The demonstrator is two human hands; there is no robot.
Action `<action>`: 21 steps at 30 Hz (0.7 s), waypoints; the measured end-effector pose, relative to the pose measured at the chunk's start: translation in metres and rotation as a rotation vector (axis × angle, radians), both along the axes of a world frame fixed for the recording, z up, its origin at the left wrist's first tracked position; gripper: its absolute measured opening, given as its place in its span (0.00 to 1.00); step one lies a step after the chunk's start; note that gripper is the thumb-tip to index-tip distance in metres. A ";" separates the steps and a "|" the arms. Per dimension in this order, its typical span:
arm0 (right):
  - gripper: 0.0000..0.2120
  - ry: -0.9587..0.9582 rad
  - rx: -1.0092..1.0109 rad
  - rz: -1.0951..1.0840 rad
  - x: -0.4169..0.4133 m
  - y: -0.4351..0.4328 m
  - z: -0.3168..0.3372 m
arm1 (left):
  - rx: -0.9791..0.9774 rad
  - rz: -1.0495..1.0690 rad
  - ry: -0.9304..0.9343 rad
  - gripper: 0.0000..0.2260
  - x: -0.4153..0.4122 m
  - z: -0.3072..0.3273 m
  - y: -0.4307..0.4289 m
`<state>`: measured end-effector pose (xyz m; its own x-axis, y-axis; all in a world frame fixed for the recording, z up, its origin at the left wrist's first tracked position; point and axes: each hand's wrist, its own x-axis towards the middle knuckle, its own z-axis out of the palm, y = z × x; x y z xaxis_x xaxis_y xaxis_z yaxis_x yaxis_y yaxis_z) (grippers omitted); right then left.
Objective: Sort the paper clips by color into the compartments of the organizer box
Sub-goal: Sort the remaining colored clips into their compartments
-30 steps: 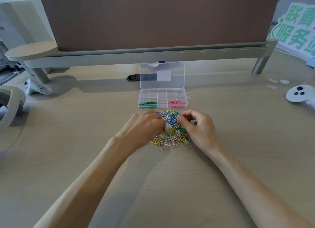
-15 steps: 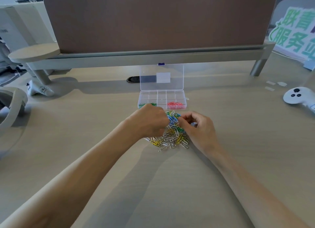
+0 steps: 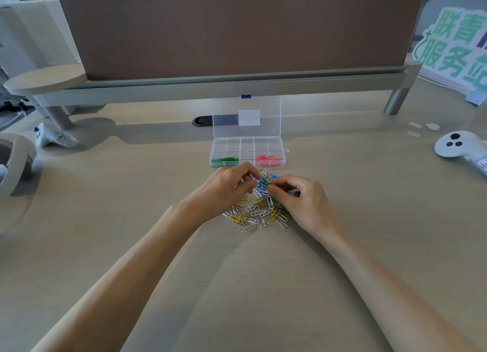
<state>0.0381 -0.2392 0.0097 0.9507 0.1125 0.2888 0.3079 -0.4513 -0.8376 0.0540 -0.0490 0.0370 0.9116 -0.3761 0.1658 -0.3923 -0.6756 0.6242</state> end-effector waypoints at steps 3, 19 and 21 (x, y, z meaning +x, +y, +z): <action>0.03 0.005 -0.004 -0.002 -0.001 0.000 0.001 | -0.022 -0.005 -0.022 0.07 -0.003 -0.001 -0.004; 0.03 -0.025 -0.141 0.028 0.001 0.000 0.000 | -0.117 0.008 -0.092 0.08 0.000 -0.001 -0.010; 0.04 -0.047 -0.155 -0.006 0.002 -0.004 0.001 | -0.100 0.046 -0.095 0.08 0.001 -0.002 -0.013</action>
<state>0.0399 -0.2429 0.0106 0.9373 0.1535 0.3128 0.3421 -0.5763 -0.7422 0.0554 -0.0622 0.0354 0.9058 -0.3118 0.2869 -0.4231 -0.6304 0.6508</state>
